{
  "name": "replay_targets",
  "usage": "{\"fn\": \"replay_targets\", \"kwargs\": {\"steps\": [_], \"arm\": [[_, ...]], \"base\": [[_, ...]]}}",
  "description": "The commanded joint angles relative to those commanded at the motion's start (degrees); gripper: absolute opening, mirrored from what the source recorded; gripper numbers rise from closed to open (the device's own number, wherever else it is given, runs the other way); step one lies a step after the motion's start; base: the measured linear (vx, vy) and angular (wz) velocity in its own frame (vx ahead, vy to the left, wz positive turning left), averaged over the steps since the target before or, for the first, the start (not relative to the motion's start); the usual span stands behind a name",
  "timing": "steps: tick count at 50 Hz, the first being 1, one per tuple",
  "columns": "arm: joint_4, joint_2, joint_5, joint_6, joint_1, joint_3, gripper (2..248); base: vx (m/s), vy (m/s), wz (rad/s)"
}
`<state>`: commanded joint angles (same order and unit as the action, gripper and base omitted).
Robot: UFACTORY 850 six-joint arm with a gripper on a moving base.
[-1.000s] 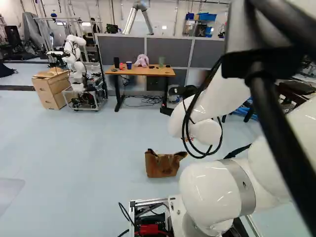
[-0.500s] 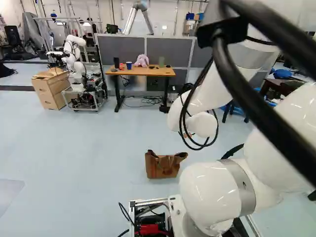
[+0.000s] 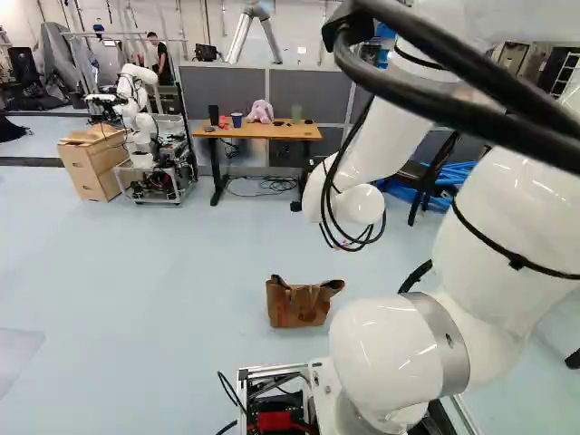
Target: Pick up the bag on the ground and place it on the table
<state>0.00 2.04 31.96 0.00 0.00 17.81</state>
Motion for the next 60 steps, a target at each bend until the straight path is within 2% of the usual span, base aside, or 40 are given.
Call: {"fn": "replay_targets", "kwargs": {"steps": [26, 45, 60], "arm": [[0.00, -7.71, -15.67, 0.00, 0.60, 7.93, 247], [0.00, -16.69, -26.14, 0.00, 0.66, 15.07, 247], [0.00, -23.49, -32.19, 0.00, 0.62, 20.76, 247]], "base": [[0.000, 0.000, 0.000], [0.000, 0.000, 0.000], [0.000, 0.000, 0.000]]}}
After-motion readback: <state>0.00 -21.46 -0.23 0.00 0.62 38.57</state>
